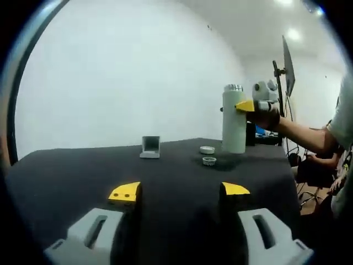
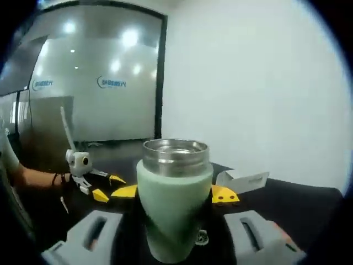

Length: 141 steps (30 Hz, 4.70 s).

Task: Assemble the cup parts correctly, then place the assembled cup into the box.

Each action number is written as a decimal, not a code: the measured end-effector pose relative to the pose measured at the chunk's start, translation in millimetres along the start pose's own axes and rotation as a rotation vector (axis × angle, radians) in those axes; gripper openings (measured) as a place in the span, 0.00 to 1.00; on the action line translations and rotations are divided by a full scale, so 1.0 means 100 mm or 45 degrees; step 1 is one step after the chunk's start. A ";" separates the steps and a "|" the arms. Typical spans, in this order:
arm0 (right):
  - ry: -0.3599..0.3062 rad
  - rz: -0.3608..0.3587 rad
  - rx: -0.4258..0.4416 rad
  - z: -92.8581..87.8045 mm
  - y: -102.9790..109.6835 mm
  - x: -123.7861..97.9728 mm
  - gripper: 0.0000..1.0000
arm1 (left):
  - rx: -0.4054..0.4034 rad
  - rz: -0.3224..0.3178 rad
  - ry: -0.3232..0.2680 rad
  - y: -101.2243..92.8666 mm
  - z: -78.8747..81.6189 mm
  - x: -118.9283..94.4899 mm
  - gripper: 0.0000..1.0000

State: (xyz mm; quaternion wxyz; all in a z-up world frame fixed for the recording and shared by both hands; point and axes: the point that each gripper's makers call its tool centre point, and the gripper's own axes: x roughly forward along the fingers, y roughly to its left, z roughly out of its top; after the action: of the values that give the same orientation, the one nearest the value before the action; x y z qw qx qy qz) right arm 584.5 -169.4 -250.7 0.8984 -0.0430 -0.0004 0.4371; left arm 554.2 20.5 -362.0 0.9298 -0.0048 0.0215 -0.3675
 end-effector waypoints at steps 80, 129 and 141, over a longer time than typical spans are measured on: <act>0.128 0.135 0.078 -0.94 -0.65 -0.55 0.40 | 0.018 -0.227 -0.028 -0.01 0.37 0.64 0.46; 0.341 0.410 0.038 -1.54 -0.46 0.40 0.26 | 0.030 -0.320 0.086 0.17 0.04 0.91 0.46; 0.356 0.352 0.032 -1.44 -0.61 0.31 0.26 | -0.005 -0.307 0.060 0.20 0.08 0.90 0.45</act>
State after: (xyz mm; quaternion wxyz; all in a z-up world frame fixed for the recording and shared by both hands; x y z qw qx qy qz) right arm 657.1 -193.7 -390.8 0.8214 -0.0917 0.1358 0.5462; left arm 633.9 -26.1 -358.0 0.8780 -0.0004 0.0432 -0.4767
